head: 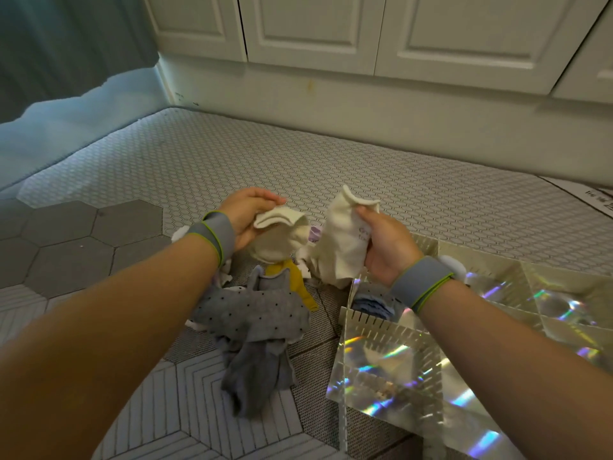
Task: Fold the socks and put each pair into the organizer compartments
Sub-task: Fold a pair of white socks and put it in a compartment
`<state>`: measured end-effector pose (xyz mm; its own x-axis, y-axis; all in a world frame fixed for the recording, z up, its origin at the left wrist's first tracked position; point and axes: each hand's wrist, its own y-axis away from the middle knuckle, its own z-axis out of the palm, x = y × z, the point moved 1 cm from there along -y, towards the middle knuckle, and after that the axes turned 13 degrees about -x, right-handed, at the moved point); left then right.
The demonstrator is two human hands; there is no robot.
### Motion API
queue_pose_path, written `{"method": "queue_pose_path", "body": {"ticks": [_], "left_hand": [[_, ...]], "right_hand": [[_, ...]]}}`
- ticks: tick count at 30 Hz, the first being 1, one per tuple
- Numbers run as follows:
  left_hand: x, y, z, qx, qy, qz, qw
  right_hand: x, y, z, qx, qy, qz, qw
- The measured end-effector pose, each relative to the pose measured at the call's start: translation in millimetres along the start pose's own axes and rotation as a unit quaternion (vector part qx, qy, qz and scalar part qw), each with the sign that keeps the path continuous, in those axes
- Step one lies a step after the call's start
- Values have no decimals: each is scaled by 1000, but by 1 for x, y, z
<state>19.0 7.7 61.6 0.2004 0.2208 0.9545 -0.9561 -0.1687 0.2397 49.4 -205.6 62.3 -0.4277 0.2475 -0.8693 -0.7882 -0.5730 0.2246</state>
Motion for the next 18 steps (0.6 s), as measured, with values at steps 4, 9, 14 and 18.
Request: {"method": "queue_pose_path", "body": {"ticks": [4, 9, 14, 18], "left_hand": [[26, 22, 26, -138, 128, -6, 982], [41, 40, 45, -216, 73, -6, 974], [47, 50, 53, -183, 71, -10, 981], [45, 53, 57, -121, 5, -28, 992]], "right_hand": [[-14, 11, -1, 12, -9, -16, 1000], [-26, 23, -7, 15, -25, -8, 1000], [-34, 38, -9, 33, 5, -9, 999], [-35, 44, -10, 37, 28, -19, 999]]}}
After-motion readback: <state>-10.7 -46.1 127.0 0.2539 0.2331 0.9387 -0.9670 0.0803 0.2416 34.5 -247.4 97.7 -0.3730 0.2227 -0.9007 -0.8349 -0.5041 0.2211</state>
